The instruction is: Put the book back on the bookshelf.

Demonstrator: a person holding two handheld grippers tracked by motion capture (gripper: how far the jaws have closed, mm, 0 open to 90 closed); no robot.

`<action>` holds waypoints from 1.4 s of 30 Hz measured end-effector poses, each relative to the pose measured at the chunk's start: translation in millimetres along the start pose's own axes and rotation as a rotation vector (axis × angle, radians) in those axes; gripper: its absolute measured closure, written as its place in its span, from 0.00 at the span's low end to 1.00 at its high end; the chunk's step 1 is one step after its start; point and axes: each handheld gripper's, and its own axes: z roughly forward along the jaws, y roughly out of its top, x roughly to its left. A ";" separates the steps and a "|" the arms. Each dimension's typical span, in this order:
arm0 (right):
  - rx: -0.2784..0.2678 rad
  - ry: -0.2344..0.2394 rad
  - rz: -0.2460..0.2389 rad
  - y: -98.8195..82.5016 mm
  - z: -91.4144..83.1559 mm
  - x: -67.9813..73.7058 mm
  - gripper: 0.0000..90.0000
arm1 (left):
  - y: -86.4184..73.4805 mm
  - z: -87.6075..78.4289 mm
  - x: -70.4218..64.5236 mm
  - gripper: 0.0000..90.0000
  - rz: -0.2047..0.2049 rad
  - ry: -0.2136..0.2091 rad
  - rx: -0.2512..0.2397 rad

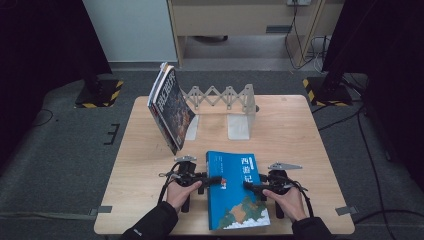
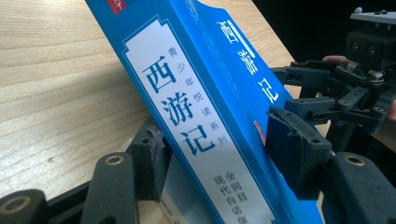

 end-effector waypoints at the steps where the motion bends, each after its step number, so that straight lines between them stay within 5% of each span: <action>1: 0.000 0.000 0.000 0.0 0.0 0.0 0.26 | 0.4 0.8 -0.6 0.45 -0.001 0.002 -0.001; 12: 0.007 0.000 -0.002 1.0 -1.0 -0.1 0.26 | 6.0 14.2 -4.4 0.46 0.023 0.011 -0.002; 15: 0.012 0.002 -0.006 1.1 -1.4 -0.6 0.26 | 6.5 14.7 -4.4 0.48 -0.006 0.013 -0.006; 26: 0.002 -0.011 -0.047 -2.0 -8.7 -1.0 0.27 | 5.5 10.8 -7.1 0.53 -0.003 0.007 -0.015; 42: 0.008 -0.004 -0.009 -2.0 -10.1 1.3 0.35 | 8.8 13.6 -15.3 0.51 0.041 0.036 -0.004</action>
